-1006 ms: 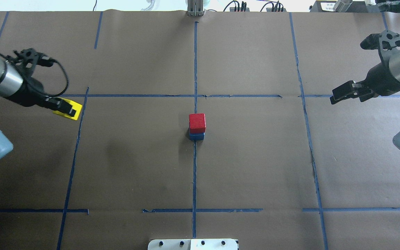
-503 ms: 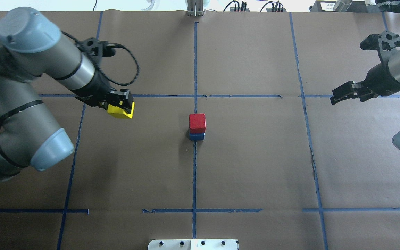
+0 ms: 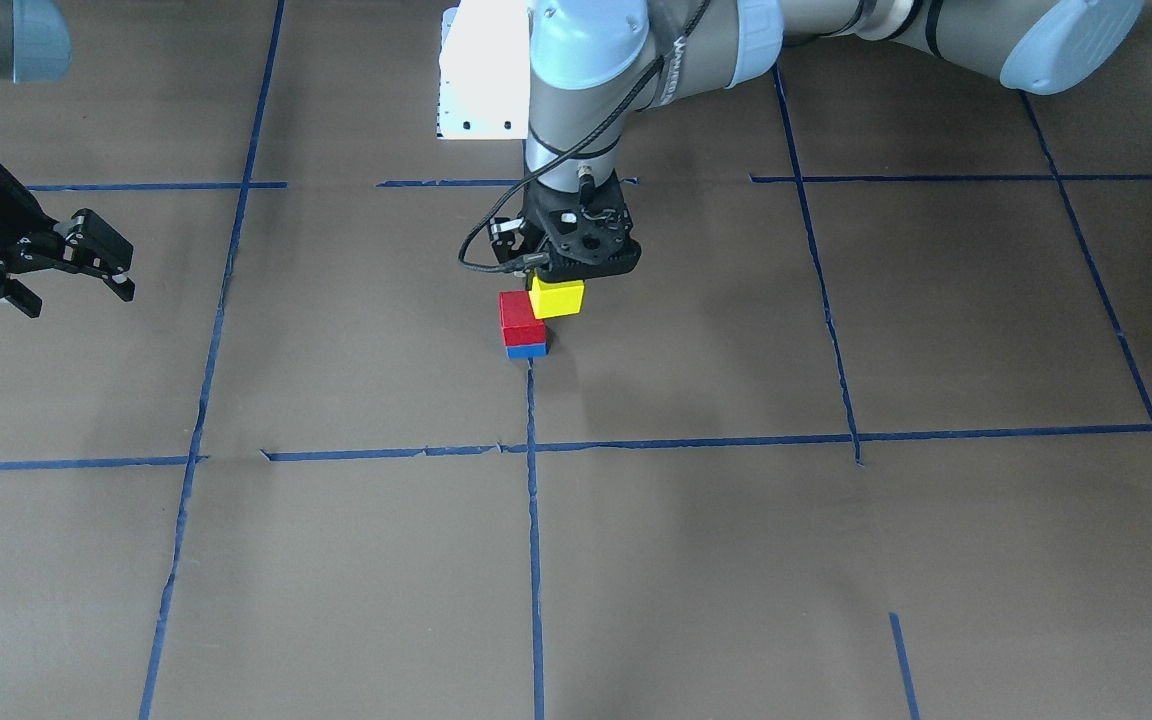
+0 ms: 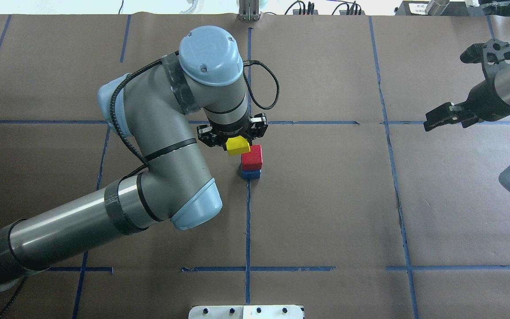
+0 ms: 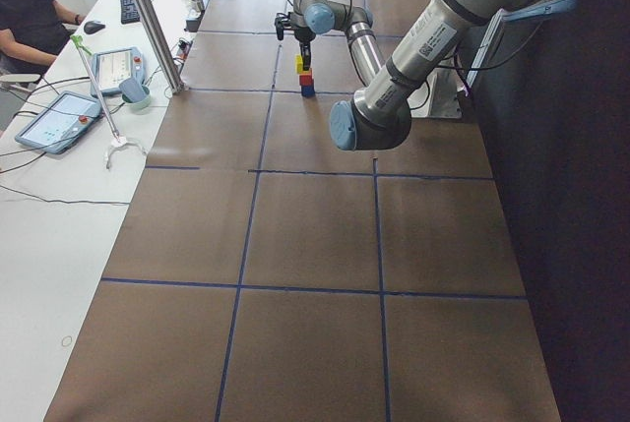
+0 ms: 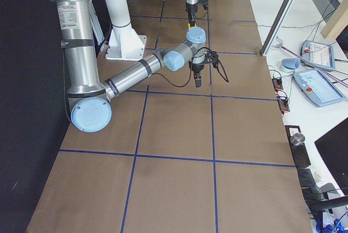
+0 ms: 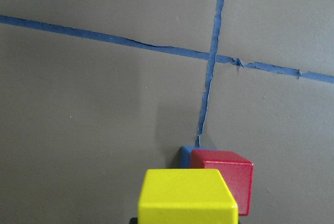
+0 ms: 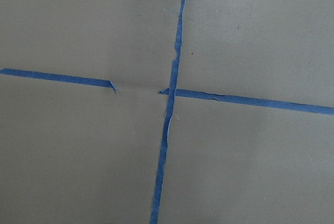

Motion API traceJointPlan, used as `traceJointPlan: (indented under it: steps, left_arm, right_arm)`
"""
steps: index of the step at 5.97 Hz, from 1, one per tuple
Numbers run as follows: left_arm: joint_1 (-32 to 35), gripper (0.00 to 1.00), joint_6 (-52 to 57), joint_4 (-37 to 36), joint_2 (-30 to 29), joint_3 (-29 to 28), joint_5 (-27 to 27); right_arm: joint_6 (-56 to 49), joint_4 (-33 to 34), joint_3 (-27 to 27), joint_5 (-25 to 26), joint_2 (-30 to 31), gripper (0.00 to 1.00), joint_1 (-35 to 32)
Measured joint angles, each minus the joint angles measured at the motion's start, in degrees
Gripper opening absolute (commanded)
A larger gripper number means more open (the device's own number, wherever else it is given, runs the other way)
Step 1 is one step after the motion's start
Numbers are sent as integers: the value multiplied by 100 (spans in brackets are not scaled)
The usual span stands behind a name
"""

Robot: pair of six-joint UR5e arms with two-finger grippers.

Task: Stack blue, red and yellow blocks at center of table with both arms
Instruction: 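Lower the yellow cube onto the red cube and open the left gripper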

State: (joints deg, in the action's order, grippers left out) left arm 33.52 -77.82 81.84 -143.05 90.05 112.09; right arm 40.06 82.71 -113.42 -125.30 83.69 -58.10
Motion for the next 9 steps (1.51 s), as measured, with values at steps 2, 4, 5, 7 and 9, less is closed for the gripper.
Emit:
traceJointPlan:
  steps: [2, 4, 5, 7, 9]
  left_arm:
    - [-154, 1, -12, -2, -190, -315, -81]
    - [-249, 2, 21, 0, -325, -353, -178]
    - [-258, 3, 59, -1, -351, -359, -191]
    - [-258, 3, 147, -1, -350, -397, -254]
    - [-258, 8, 199, -1, -347, -423, -320]
  right_arm:
    - [8, 0, -10, 6, 6, 100, 0]
    - [19, 0, -19, 6, 10, 100, 0]
    - [28, 0, -21, 6, 13, 100, 0]
    - [39, 0, -22, 6, 19, 100, 0]
    - [45, 0, -22, 6, 16, 100, 0]
